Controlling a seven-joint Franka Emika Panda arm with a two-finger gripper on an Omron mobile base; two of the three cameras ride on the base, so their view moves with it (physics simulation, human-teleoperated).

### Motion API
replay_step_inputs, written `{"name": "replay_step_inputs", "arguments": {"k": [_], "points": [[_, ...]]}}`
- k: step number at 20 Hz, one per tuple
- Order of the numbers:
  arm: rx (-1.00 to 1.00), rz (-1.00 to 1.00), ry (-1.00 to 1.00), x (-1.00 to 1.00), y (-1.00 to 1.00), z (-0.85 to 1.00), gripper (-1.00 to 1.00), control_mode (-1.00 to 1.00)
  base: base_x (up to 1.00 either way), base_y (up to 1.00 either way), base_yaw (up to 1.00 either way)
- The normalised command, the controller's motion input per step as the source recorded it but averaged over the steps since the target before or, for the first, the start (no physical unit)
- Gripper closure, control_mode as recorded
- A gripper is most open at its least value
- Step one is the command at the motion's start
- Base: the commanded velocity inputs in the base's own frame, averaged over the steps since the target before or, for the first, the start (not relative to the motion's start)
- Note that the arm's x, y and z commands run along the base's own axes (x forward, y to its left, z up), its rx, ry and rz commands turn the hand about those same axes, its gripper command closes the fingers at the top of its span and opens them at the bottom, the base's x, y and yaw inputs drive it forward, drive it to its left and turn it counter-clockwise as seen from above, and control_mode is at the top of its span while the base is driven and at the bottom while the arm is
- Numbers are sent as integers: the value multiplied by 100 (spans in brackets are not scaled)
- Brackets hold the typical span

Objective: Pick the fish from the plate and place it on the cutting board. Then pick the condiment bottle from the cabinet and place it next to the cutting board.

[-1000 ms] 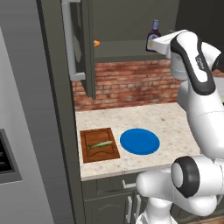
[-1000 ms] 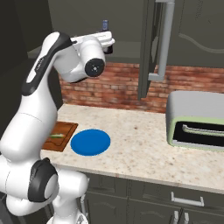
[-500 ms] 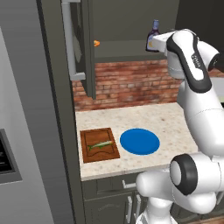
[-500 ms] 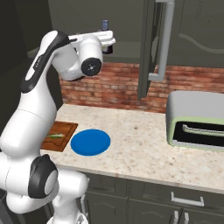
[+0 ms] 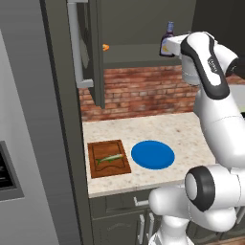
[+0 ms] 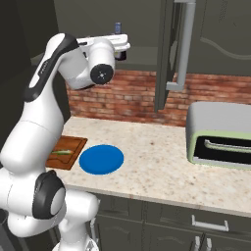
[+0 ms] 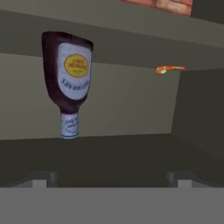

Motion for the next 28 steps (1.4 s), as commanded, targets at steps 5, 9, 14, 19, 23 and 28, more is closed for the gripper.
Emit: {"name": "replay_step_inputs", "arguments": {"k": [5,9,14,19,23,28], "points": [[0,0,0,7,0,0,-100,-100,0,0,0],[0,0,0,6,0,0,-100,-100,0,0,0],[0,0,0,9,0,0,-100,-100,0,0,0],[0,0,0,14,0,0,-100,-100,0,0,0],[0,0,0,15,-1,0,-100,-100,0,0,0],[0,0,0,15,-3,0,-100,-100,0,0,0]]}}
